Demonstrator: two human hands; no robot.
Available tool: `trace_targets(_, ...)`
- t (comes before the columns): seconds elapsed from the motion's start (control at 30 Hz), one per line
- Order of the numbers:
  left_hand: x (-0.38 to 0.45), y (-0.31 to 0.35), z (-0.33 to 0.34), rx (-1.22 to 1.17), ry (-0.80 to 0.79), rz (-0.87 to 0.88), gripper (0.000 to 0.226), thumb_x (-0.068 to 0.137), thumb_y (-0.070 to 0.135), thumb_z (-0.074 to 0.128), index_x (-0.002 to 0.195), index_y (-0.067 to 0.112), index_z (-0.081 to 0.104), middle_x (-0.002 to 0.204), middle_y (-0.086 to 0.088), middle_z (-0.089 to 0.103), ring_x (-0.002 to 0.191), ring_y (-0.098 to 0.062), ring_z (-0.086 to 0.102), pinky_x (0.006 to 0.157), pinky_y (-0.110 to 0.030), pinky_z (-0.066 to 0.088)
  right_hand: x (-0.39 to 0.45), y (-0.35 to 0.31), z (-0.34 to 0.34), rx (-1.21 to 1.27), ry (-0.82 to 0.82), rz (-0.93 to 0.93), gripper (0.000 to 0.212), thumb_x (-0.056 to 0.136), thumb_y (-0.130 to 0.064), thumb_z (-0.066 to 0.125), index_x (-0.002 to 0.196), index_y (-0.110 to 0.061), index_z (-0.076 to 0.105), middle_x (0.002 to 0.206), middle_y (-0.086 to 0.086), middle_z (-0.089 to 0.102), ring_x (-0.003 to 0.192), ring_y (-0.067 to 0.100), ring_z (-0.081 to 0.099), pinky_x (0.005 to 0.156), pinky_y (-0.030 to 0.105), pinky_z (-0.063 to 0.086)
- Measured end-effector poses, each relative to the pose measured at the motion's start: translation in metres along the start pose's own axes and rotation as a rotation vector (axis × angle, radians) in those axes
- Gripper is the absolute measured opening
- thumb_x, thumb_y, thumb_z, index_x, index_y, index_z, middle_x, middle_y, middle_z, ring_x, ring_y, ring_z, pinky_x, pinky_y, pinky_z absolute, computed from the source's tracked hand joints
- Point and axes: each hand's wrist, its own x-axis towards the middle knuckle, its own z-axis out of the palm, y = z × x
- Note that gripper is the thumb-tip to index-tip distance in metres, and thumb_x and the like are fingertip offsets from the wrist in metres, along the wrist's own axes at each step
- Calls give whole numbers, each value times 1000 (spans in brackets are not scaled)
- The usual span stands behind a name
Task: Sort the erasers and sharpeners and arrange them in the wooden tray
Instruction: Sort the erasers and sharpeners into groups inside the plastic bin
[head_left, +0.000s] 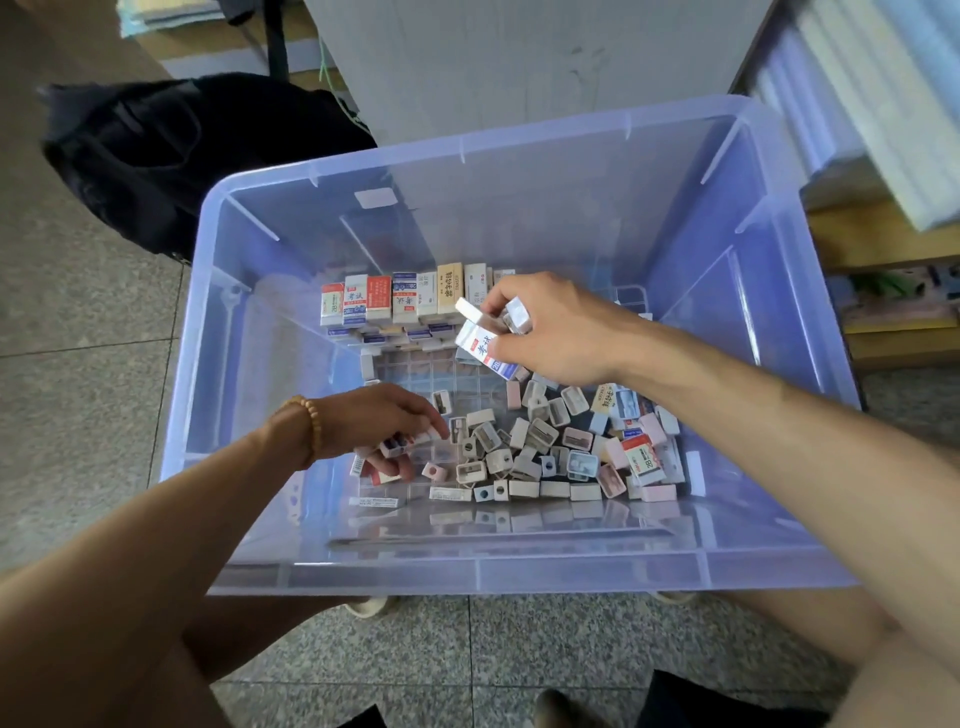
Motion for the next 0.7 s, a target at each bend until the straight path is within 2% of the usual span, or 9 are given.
trace_targets(0.07, -2, 3, -1, -34, 49, 11, 22, 102, 19, 49, 96, 9, 68, 82, -13, 64, 63, -22, 68, 78, -49, 56, 0, -1, 0, 7, 2, 3, 21, 96, -18, 61, 115, -25, 56, 118, 3, 59, 91, 23, 65, 65, 34, 51)
trace_targets(0.13, -8, 7, -1, 93, 86, 54, 21, 95, 28, 62, 83, 10, 62, 72, -8, 61, 53, -13, 61, 61, -31, 54, 1, -2, 0, 51, 12, 11, 20, 95, -15, 62, 113, -24, 57, 117, 4, 61, 92, 21, 66, 65, 32, 53)
trace_targets(0.23, -17, 12, 1, 96, 119, 94, 27, 82, 16, 78, 76, 9, 52, 64, -8, 58, 46, -11, 54, 48, -21, 48, 3, -2, -1, 185, 89, 49, 16, 94, -11, 65, 102, -23, 60, 105, 3, 65, 73, 11, 62, 47, 17, 46)
trace_targets(0.33, -27, 20, 3, -119, 251, 210, 21, 75, 13, 81, 82, 9, 62, 59, -2, 57, 45, -11, 48, 42, -19, 41, 9, -1, 1, 409, 203, 148, 20, 90, -11, 71, 88, -27, 60, 101, 3, 70, 62, 9, 60, 47, 18, 44)
trace_targets(0.4, -31, 29, 5, -383, 274, 330, 31, 69, 28, 80, 93, 10, 72, 63, -5, 58, 44, -12, 41, 42, -21, 37, 12, -2, 6, 540, 207, 199, 19, 89, -12, 73, 91, -28, 62, 97, 5, 72, 66, 13, 62, 49, 24, 44)
trace_targets(0.5, -35, 40, 13, -623, 285, 421, 24, 68, 36, 75, 77, 14, 74, 75, -13, 60, 45, -14, 36, 42, -22, 35, 14, -6, 20, 606, 139, 213, 25, 86, -15, 75, 105, -27, 63, 97, 8, 74, 78, 19, 64, 57, 29, 43)
trace_targets(0.57, -36, 42, 15, -671, 330, 400, 20, 70, 31, 75, 69, 13, 69, 79, -18, 59, 45, -14, 37, 41, -22, 34, 16, -10, 28, 634, 133, 216, 22, 85, -16, 75, 102, -26, 64, 100, 8, 74, 79, 20, 64, 56, 29, 43)
trace_targets(0.63, -37, 41, 13, -680, 359, 360, 21, 76, 26, 75, 70, 8, 64, 84, -21, 58, 43, -14, 38, 40, -21, 34, 20, -12, 31, 638, 154, 226, 8, 90, -18, 71, 95, -23, 67, 102, 11, 74, 78, 20, 61, 52, 27, 42)
trace_targets(0.7, -38, 38, 8, -658, 393, 305, 21, 84, 19, 72, 72, 5, 63, 87, -23, 62, 42, -12, 39, 40, -21, 35, 26, -10, 32, 615, 188, 255, 8, 91, -21, 70, 99, -19, 71, 103, 10, 75, 78, 18, 65, 51, 26, 46)
